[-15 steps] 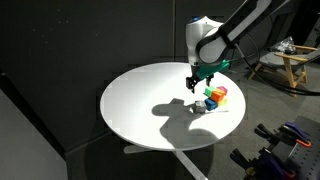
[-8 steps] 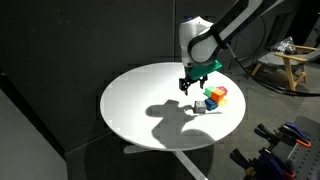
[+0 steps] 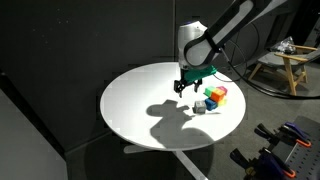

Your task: Pick up the gray block and put it on the left side of the stacked blocks on the table, move the gray block a little to the right

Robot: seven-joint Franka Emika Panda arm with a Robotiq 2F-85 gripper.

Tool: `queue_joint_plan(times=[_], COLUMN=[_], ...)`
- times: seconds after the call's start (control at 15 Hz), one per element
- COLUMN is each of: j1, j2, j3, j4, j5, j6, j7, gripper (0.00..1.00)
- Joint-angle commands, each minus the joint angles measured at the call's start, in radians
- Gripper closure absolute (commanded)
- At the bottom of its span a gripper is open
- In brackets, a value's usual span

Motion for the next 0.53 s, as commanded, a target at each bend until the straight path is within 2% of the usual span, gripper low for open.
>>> queue_joint_plan(times=[0.0,0.47], j1=[0.007,0.010], j2=[0.002,0.007], j3=[-0.009,-0.010], j4=[0.001,0.001], j5=[0.006,0.006], j6=[0.011,0.014], j7=[-0.004,-0.004], gripper=[0.00,0.00])
